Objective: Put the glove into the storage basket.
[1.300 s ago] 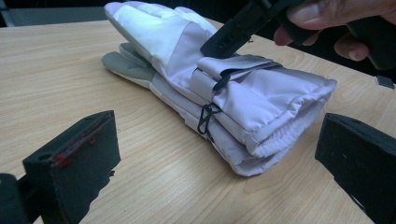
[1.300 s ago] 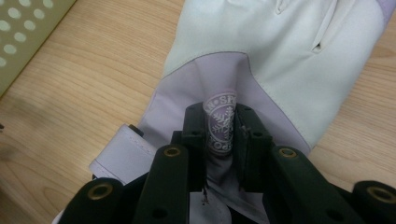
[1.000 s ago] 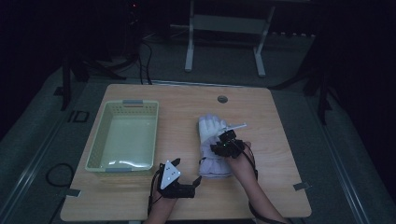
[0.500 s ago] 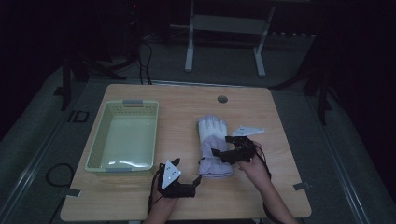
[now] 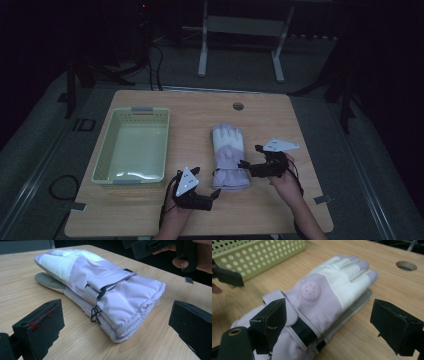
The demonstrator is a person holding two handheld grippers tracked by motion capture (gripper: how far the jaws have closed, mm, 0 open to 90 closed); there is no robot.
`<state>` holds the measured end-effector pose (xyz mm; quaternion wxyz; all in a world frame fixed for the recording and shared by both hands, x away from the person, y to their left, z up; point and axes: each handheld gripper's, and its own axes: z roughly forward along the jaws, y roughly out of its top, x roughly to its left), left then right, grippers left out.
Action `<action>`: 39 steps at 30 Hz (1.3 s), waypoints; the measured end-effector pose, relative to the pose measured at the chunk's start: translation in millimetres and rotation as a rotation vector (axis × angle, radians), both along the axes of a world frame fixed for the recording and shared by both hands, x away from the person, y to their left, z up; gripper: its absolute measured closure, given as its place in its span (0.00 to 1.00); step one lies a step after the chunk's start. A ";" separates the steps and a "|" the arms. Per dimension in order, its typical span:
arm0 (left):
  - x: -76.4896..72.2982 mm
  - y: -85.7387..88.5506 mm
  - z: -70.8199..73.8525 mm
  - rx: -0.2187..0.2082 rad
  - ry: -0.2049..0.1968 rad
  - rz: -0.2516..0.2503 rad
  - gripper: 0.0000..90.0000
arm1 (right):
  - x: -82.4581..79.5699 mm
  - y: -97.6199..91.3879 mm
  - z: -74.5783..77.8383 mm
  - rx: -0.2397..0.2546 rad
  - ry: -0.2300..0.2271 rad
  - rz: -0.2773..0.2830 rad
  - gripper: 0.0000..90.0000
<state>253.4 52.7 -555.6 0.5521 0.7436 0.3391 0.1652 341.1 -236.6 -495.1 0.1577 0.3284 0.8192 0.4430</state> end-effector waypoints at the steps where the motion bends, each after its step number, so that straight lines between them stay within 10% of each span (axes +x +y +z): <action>1: 1.0 -0.1 1.2 -0.005 0.018 0.000 0.00 | 0.7 -1.3 -0.2 0.006 0.005 -0.013 0.14; 4: 6.4 -1.8 6.9 -0.018 0.094 -0.005 0.00 | 2.0 -1.8 0.6 0.014 0.010 -0.036 0.12; 15: 38.7 -13.8 38.8 -0.003 0.107 0.009 0.00 | 21.0 7.8 7.3 -0.012 -0.062 -0.073 0.21; 26: 47.2 -28.7 14.5 0.001 0.259 0.087 0.15 | 25.4 14.6 -18.0 -0.074 -0.057 -0.068 0.34; 33: 48.6 -29.1 -10.7 -0.033 0.412 0.106 0.17 | 24.7 18.2 -36.7 -0.117 0.024 -0.071 0.34; 39: 50.2 -29.5 -13.5 -0.021 0.435 0.094 0.17 | 32.0 20.6 -43.5 -0.090 0.194 -0.108 0.35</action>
